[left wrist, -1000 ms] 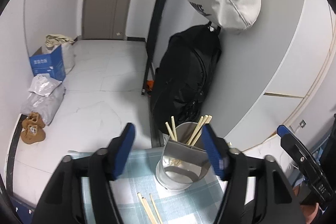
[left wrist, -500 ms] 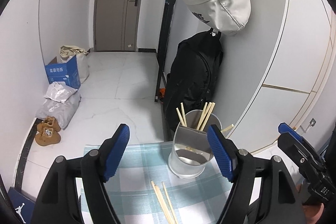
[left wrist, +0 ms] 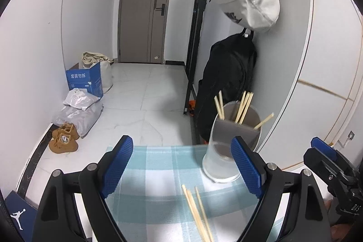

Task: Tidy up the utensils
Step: 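Lower the open right gripper back toward the remaining chopsticks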

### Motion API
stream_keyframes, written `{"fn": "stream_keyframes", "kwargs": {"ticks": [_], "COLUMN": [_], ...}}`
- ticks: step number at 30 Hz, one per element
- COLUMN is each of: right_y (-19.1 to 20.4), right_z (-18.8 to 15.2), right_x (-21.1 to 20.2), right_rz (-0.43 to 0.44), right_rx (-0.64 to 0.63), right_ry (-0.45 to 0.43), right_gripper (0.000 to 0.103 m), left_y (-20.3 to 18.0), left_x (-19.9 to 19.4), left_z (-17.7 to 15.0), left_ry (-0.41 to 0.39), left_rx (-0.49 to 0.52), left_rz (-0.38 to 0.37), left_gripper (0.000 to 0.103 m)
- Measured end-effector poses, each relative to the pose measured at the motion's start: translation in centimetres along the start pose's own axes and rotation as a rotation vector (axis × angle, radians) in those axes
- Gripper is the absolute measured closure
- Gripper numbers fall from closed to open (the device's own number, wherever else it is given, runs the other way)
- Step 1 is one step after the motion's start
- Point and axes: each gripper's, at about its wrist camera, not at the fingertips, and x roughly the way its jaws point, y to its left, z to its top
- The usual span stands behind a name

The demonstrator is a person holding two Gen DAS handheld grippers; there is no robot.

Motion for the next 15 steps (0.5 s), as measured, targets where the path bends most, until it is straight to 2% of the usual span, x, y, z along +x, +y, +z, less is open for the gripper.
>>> {"fn": "stream_keyframes", "kwargs": {"ticks": [5,12,15], "right_y": [0.5,0.9,0.7], "right_z": [-2.8,-5.2,-6.4], "right_x": [1.2,3.0,4.7], "right_rz": [-0.008,0.004,0.037], "right_rx": [-0.027,-0.051,-0.045], "right_ry": [0.049,0.122,0.207], "right_gripper": [0.002,0.002,0.003], "left_y": [1.1,2.5,3.6], "left_x": [1.7,3.3,4.1], "left_z": [-2.3,-4.8,-6.8], "left_ry": [0.055,0.083,0.103], "left_rx": [-0.032,-0.049,-0.070], "left_rz": [-0.008,0.019,0.010], "left_gripper": [0.018,0.018,0.018]}}
